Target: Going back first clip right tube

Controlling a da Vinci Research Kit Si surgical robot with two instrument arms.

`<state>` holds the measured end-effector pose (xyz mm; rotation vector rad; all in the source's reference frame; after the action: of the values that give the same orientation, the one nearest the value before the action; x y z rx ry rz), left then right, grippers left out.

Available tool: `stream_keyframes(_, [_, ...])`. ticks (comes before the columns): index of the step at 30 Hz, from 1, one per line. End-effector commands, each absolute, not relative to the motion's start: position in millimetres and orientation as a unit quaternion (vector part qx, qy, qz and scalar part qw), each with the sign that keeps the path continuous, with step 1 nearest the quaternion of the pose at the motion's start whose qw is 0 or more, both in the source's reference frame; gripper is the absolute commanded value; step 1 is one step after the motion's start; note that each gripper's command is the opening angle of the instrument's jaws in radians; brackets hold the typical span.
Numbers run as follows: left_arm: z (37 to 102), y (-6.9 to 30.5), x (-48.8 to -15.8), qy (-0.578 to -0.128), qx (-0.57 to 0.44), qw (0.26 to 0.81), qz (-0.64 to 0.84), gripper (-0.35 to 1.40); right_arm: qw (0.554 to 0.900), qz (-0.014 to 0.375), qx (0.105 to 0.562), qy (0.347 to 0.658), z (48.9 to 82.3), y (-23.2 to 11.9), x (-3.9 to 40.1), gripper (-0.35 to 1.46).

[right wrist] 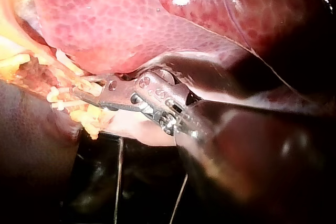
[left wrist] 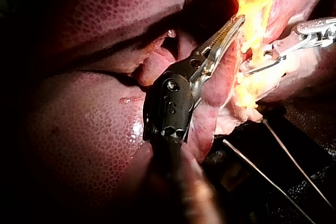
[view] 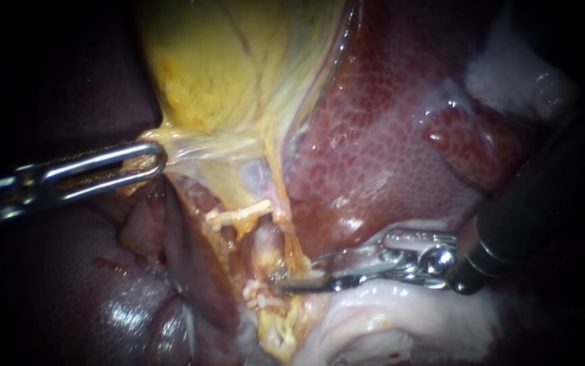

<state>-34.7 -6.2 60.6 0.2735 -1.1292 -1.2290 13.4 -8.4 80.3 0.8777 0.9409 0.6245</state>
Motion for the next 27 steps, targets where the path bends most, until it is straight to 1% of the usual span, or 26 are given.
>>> stream_keyframes(1, [60.6, -6.2, -34.7, -0.499, 0.121, 0.663, -0.544, -0.35, 0.755, 0.286, 0.402, 0.431, 80.3, -8.4, 13.4, -0.35])
stream_keyframes(12, [60.6, -6.2, -34.7, -0.499, 0.121, 0.663, -0.544, -0.35, 0.755, 0.286, 0.403, 0.431, 80.2, -8.4, 13.4, -0.35])
stream_keyframes(13, [60.6, -6.2, -34.7, -0.499, 0.121, 0.663, -0.544, -0.35, 0.755, 0.286, 0.403, 0.431, 80.1, -8.5, 13.4, -0.19])
stream_keyframes(14, [60.6, -6.2, -34.7, -0.499, 0.121, 0.663, -0.544, -0.35, 0.754, 0.286, 0.403, 0.433, 80.1, -8.5, 13.5, 0.02])
stream_keyframes(16, [60.6, -6.2, -34.7, -0.499, 0.121, 0.663, -0.544, -0.35, 0.756, 0.271, 0.395, 0.446, 80.0, -8.5, 13.7, 0.36])
stream_keyframes(18, [60.6, -6.2, -34.7, -0.499, 0.121, 0.663, -0.544, -0.35, 0.759, 0.254, 0.386, 0.459, 79.8, -8.5, 14.0, 0.49])
stream_keyframes(19, [60.6, -6.2, -34.7, -0.499, 0.121, 0.663, -0.544, -0.35, 0.761, 0.242, 0.378, 0.469, 79.6, -8.4, 14.2, 0.53])
stream_keyframes(22, [60.6, -6.2, -34.7, -0.499, 0.121, 0.663, -0.544, -0.35, 0.768, 0.214, 0.361, 0.484, 79.2, -8.2, 14.8, 0.59])
stream_keyframes(25, [60.6, -6.2, -34.7, -0.499, 0.121, 0.663, -0.544, -0.35, 0.772, 0.196, 0.351, 0.493, 78.8, -8.0, 15.0, 0.59])
stream_keyframes(27, [60.6, -6.2, -34.6, -0.499, 0.121, 0.663, -0.544, -0.35, 0.772, 0.192, 0.349, 0.495, 78.7, -8.0, 15.0, 0.59])
